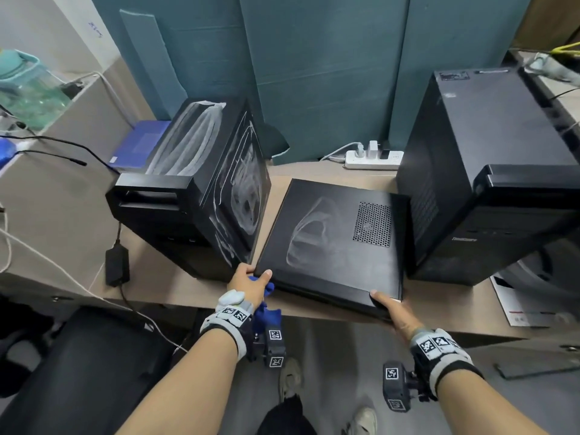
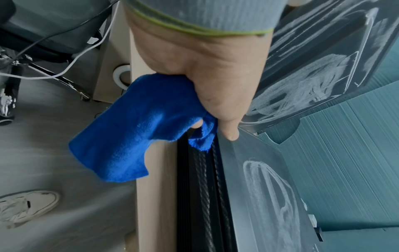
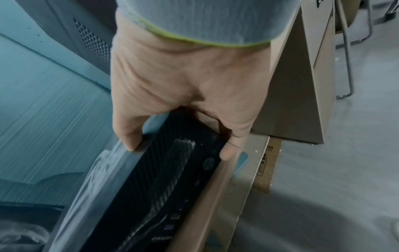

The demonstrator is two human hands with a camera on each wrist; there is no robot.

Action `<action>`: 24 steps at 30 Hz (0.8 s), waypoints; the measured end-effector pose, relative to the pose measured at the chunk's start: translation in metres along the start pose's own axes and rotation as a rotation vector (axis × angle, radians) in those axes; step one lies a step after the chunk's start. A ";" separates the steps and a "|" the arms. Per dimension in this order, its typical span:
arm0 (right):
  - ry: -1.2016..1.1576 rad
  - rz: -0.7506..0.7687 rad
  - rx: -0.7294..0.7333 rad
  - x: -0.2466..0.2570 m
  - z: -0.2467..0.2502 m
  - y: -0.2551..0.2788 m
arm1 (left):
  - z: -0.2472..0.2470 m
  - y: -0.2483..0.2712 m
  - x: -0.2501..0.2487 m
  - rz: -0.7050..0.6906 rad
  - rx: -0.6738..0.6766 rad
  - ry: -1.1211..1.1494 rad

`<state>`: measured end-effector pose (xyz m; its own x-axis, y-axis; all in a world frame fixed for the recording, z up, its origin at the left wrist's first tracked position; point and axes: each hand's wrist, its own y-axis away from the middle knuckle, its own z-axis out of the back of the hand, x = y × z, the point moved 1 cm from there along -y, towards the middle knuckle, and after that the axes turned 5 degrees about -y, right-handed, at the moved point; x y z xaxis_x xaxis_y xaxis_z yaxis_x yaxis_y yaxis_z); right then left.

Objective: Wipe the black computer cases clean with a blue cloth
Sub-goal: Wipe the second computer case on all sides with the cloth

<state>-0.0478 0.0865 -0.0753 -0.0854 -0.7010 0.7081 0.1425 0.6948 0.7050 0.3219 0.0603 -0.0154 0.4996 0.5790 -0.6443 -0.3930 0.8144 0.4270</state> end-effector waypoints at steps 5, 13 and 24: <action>0.116 0.047 -0.063 0.009 0.009 0.008 | 0.000 0.023 -0.020 0.028 -0.011 0.074; 0.224 0.019 -0.046 0.019 0.025 0.025 | -0.013 0.050 -0.022 0.034 -0.092 0.181; 0.380 -0.041 -0.041 0.014 0.041 0.012 | -0.025 0.071 -0.009 0.093 -0.134 0.050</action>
<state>-0.0877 0.0920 -0.0553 0.2784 -0.7432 0.6084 0.1864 0.6632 0.7248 0.2701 0.1123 0.0050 0.4187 0.6459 -0.6384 -0.5365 0.7431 0.3999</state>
